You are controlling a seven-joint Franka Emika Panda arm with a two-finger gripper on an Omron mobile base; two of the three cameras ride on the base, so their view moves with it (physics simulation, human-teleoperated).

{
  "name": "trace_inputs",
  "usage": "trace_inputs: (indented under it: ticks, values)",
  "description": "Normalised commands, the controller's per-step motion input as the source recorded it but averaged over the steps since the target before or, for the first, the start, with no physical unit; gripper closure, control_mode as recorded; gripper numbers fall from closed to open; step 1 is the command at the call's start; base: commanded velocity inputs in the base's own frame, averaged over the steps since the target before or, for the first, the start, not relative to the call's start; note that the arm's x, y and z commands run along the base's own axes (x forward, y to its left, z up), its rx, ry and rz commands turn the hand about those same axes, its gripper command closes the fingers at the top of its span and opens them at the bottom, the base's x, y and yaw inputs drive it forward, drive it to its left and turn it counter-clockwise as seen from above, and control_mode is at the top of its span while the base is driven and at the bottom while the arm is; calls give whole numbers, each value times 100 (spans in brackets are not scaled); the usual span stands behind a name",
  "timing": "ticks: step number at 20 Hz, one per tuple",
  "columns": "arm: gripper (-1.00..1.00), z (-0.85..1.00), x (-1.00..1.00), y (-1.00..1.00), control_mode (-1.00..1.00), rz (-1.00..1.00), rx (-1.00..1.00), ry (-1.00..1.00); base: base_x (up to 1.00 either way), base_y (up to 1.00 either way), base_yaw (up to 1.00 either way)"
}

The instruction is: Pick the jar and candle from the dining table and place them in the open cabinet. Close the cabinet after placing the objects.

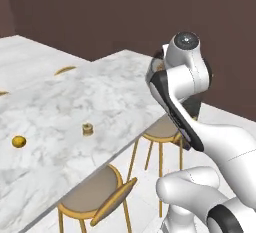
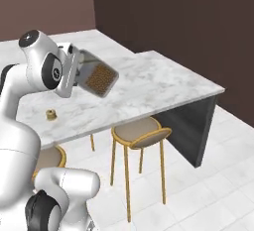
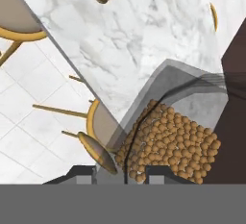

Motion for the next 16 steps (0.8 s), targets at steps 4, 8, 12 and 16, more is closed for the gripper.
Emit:
trace_inputs:
  ticks: [4,8,12,16]
  values:
    - [100,0,0,0,100,0,0,0,0,-46,-49]
    - [100,0,0,0,100,0,0,0,0,-63,-47]
    - [100,0,0,0,100,0,0,0,1,-54,-47]
    - [100,0,0,0,100,0,0,0,6,-48,-46]
